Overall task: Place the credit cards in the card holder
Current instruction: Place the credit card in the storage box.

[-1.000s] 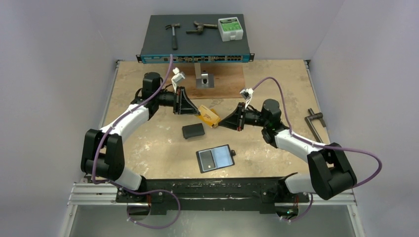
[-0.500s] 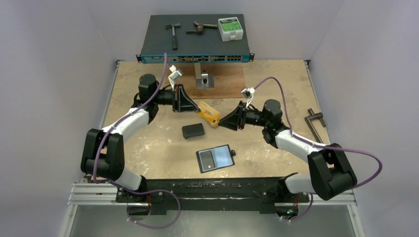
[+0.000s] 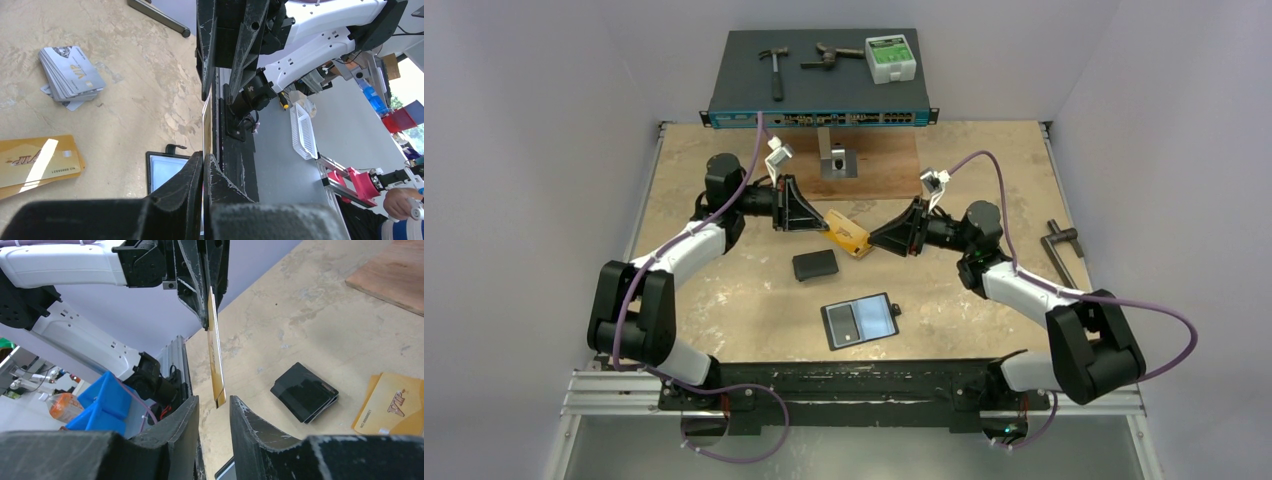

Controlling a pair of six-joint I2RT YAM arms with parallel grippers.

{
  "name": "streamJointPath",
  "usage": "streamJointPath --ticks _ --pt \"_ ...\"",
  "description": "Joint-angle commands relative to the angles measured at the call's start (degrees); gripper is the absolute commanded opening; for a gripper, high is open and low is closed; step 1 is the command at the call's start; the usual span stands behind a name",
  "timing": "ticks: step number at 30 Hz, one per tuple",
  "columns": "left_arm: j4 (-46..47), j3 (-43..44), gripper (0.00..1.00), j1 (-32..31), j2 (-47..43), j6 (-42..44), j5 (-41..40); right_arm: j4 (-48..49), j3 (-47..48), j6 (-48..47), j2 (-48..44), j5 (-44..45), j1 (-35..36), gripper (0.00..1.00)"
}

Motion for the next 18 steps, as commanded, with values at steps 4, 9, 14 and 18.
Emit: streamJointPath --ticks 4,9,14,18 --pt "2.2 -0.4 0.0 0.4 -2.2 0.2 1.3 4.8 2.7 1.3 0.9 -0.1 -0.3 0.25" --pt "2.2 -0.4 0.0 0.4 -2.2 0.2 1.3 4.6 2.7 1.2 1.5 -0.3 -0.3 0.2" --pt "2.1 -0.3 0.0 0.3 -2.2 0.3 1.2 4.4 2.7 1.0 1.8 0.1 -0.2 0.06" --pt "2.1 -0.3 0.0 0.4 -2.3 0.2 0.9 4.7 2.1 1.1 2.0 0.2 -0.2 0.0"
